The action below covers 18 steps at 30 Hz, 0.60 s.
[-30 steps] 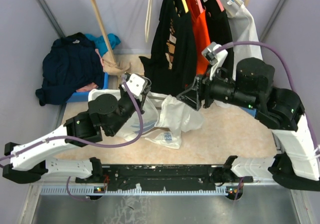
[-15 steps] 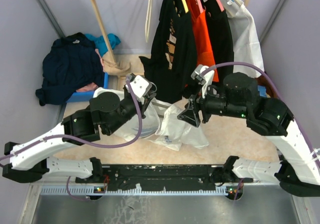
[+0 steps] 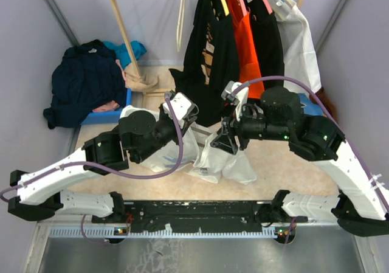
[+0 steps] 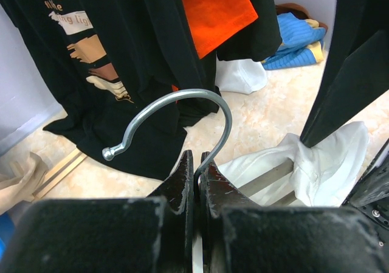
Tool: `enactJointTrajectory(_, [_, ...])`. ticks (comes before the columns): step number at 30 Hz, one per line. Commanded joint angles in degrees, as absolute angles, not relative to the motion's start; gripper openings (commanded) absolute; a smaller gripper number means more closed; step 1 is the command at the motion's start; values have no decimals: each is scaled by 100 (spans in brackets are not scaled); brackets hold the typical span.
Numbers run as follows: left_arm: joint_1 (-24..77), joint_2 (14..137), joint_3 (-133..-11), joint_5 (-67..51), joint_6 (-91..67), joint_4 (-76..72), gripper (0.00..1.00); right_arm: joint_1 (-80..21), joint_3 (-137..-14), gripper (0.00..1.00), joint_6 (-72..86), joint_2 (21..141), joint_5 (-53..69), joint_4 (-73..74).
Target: Place the t-shirt on the hanger
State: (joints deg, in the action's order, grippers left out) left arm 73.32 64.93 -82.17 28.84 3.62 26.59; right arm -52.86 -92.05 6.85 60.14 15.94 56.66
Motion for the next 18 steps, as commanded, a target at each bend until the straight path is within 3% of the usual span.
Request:
enactJointTrajectory(1, [7354,6443,-8489,2730,338,2376,0,-5465,-9192,48,511,6141,1675,5516])
enactJointTrajectory(7, [7355,6434,-8466,2631,343,2304,0,-5704,-9176,41,474,6342,1476,5503])
enactJointTrajectory(14, [7355,6351,-8379,2588,343,2250,0,-5827,-9282,42,381,6453,984,5618])
enactJointTrajectory(18, [7352,6303,-8309,2640,333,2212,0,-5836,-9295,28,394,6444,1122,5597])
